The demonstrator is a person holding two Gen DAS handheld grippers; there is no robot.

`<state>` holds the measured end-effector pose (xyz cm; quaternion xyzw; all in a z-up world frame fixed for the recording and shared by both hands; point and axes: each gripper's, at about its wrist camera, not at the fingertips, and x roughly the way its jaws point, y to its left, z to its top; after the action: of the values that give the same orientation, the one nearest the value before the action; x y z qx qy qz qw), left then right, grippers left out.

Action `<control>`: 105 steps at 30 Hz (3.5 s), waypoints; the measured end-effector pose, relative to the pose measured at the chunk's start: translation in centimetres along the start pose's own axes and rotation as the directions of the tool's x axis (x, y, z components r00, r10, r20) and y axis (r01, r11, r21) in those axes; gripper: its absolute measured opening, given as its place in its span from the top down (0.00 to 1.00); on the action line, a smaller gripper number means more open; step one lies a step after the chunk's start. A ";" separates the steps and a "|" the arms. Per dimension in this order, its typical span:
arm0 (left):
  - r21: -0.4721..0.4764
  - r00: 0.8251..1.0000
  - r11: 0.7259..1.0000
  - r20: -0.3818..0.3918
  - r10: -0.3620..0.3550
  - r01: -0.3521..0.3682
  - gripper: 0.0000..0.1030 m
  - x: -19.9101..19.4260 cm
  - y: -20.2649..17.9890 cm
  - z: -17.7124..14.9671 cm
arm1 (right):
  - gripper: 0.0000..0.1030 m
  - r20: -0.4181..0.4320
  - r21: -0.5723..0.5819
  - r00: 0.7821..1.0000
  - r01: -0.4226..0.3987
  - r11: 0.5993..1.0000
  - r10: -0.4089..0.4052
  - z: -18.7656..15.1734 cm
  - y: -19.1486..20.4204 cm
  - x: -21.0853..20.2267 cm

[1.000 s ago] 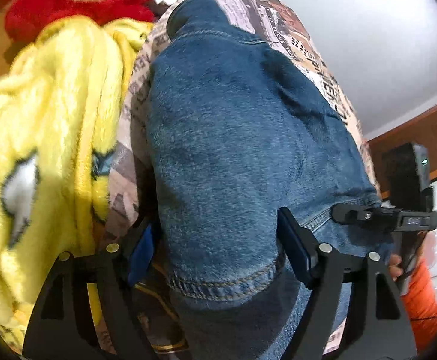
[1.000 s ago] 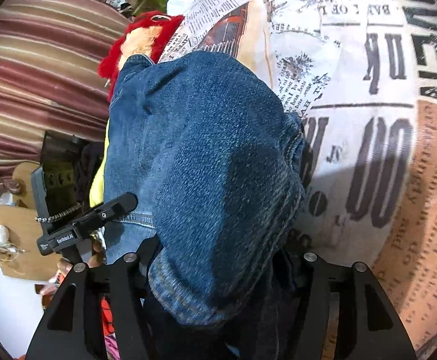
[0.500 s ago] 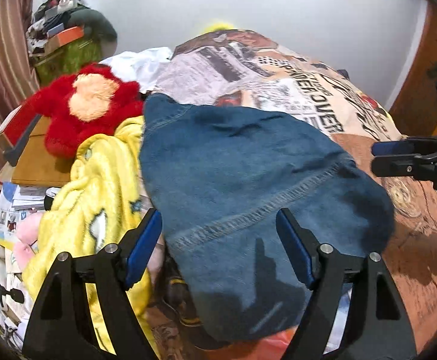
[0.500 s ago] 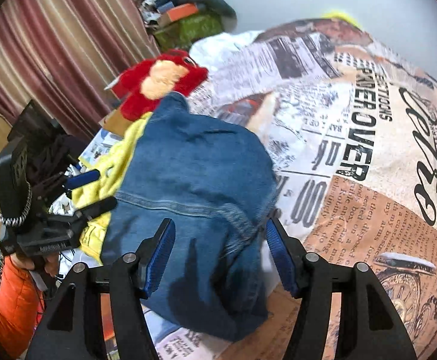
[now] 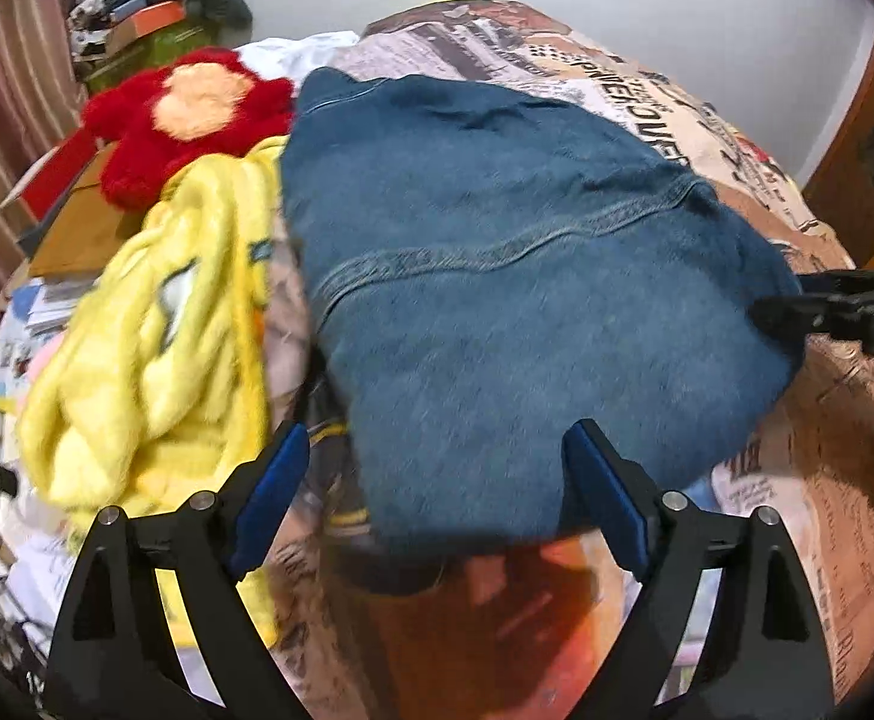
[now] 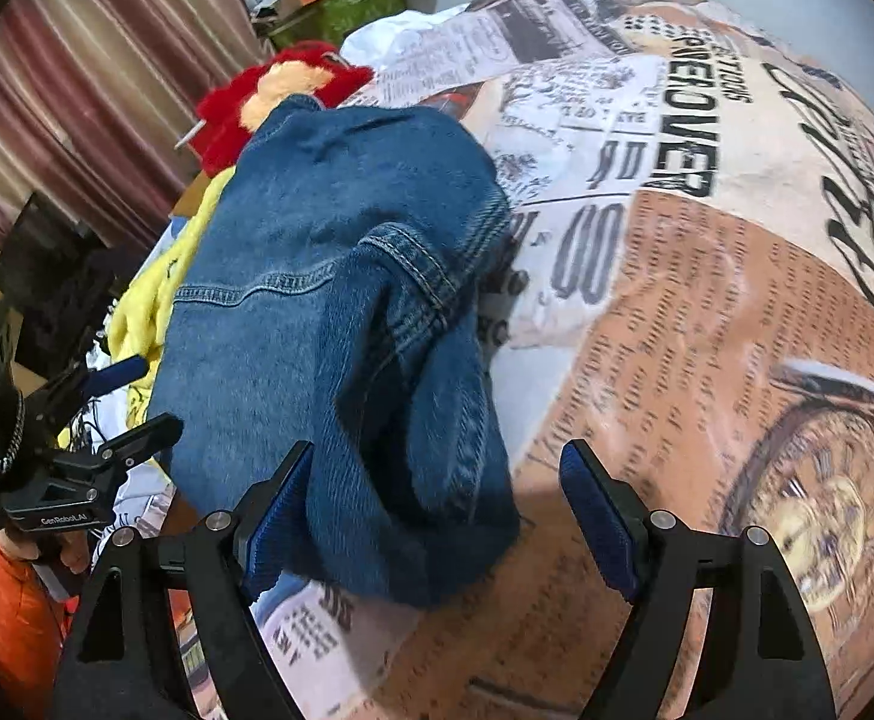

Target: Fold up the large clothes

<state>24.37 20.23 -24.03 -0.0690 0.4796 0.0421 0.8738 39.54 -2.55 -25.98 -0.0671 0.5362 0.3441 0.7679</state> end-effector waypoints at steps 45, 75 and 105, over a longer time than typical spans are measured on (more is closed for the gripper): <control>-0.067 0.625 0.995 0.775 0.095 -0.068 0.03 -32.6 -9.2 -6.1 | 0.03 0.807 -0.126 0.591 0.180 0.976 -0.005 -14.6 18.6 -30.6; -0.077 0.646 0.995 0.757 0.102 -0.067 0.00 -31.4 -8.7 -6.1 | 0.00 0.800 -0.065 0.598 0.170 0.983 -0.051 -14.3 17.6 -30.2; -0.049 0.664 0.998 0.745 0.057 -0.031 0.00 -30.5 -8.8 -6.1 | 0.00 0.801 -0.043 0.595 0.172 0.984 -0.069 -14.5 17.2 -29.8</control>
<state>4.17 10.33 -0.77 -0.0479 0.0810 0.0955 0.9910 12.29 -10.02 -1.56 0.0126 0.1115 0.3155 0.9422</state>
